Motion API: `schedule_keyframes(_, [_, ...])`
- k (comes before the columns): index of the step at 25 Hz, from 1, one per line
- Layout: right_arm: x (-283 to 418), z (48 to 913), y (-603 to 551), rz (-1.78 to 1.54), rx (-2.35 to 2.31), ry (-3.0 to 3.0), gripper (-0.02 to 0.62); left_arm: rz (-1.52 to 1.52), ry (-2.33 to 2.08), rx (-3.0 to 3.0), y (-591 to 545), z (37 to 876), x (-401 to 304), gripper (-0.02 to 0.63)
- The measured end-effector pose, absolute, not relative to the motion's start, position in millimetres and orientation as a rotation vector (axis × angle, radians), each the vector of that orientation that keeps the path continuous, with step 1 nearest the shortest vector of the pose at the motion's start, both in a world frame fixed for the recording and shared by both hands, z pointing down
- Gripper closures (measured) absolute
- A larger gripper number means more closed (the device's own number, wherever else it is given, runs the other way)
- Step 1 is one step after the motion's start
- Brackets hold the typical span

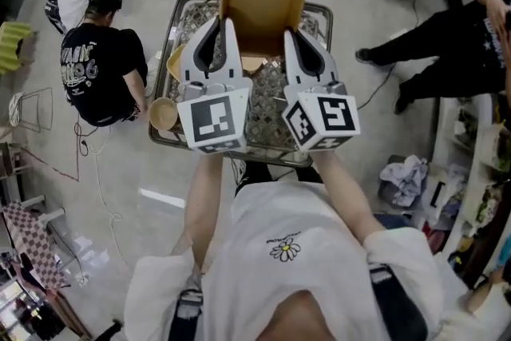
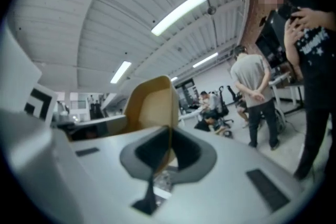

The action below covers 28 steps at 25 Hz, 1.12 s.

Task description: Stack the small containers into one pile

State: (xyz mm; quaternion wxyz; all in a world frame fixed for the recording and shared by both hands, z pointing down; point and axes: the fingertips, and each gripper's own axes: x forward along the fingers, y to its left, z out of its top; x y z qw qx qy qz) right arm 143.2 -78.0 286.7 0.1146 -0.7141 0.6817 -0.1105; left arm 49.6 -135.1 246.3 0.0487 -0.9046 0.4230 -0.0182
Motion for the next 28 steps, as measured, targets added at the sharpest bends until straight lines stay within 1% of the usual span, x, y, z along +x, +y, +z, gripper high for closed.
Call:
schedule_keyframes(3, [141,310,-100,-0.415,-2.162,1.902,0.552,-0.121,1.151,-2.807,-165,268,55,0.568])
schedule_keyframes(9, [140,401,-131,-0.833,-2.155,1.661,0.552,-0.425,0.962,-2.906,-207,347,69,0.569])
schedule_keyframes(19, [136,523,-152,-1.265,-2.194,1.552,0.551,-0.924,0.914,-3.0,-240,482,75,0.569])
schedule_keyframes(28, [126,604,-148,-1.6,-2.158,1.451,0.551,-1.318,0.843,-2.979,-242,578,72,0.569])
